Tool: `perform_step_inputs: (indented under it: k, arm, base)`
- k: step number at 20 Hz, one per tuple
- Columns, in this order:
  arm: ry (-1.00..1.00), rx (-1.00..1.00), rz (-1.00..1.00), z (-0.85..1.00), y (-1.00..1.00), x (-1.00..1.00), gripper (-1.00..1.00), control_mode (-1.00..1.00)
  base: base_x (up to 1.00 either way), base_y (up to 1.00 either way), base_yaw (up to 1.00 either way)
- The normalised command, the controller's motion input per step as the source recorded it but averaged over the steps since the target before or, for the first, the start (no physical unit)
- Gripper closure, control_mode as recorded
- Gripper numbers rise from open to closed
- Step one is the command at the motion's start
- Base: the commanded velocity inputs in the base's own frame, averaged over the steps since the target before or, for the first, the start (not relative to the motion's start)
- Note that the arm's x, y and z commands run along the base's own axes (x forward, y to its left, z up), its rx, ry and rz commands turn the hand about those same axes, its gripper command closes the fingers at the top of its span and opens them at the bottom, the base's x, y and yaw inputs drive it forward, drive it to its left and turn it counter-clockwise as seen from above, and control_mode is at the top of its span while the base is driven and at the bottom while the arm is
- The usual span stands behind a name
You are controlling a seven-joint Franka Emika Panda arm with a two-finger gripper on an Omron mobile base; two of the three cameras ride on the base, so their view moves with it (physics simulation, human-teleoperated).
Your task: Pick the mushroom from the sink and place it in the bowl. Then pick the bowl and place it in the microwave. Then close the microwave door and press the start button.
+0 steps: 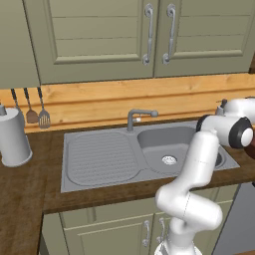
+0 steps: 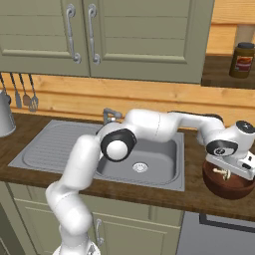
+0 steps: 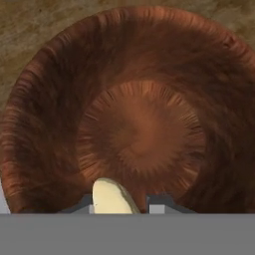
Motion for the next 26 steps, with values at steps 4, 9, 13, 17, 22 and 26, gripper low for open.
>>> perform_step_inputs:
  k: [4,9,13,17,22,26]
  arm:
    - [0.00,0.00,0.00,-0.22,0.00,0.10,1.00,-1.00]
    - [0.01,0.00,0.00,-0.09,0.00,0.00,-1.00,-1.00]
    - [0.00,0.00,0.00,-0.04,0.01,0.00,-1.00,-1.00]
    - [0.00,0.00,0.00,-0.09,0.00,0.03,-1.00,-1.00]
    - [-0.04,0.00,-0.01,0.30,0.00,-0.09,-1.00,-1.00]
    - [-0.10,0.00,-0.01,0.78,0.19,-0.32,-1.00,-1.00]
  base:
    - [0.00,0.00,0.00]
    - [0.00,0.00,0.00]
    - [0.00,0.00,0.00]
    - [0.00,0.00,0.00]
    - [0.00,0.00,0.00]
    - [0.00,0.00,0.00]
